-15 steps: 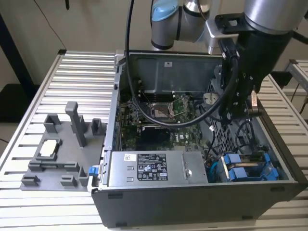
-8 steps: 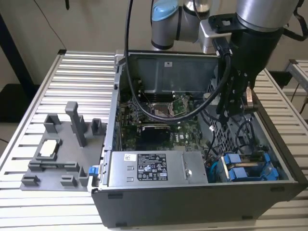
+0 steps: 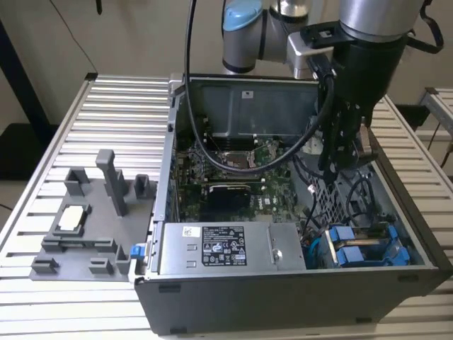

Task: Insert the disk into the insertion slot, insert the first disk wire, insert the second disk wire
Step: 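Insert the second disk wire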

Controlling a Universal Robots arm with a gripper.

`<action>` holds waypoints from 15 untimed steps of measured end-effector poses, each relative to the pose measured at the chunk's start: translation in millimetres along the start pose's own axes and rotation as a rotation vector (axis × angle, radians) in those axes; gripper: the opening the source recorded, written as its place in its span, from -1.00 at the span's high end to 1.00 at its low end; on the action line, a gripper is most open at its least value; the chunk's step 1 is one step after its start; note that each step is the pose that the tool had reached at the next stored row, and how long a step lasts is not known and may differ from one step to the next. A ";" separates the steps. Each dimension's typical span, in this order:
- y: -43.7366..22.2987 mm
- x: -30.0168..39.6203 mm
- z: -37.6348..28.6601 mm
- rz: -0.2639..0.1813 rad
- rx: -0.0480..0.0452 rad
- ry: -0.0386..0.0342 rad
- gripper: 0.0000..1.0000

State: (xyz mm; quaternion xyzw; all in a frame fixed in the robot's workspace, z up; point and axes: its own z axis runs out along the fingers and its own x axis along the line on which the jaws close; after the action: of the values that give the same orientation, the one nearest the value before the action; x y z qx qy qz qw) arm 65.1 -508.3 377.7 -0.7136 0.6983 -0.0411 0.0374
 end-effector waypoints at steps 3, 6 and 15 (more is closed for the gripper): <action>4.8 -6.8 1.4 -0.001 0.0209 0.0067 0.46; 8.3 -9.0 2.5 -0.004 0.0282 0.0309 0.46; 12.7 -16.4 8.2 -0.010 0.0584 0.0866 0.46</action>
State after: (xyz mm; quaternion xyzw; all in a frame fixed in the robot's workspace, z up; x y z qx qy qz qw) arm 53.0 -492.2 368.1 -0.7131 0.6944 -0.0924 0.0277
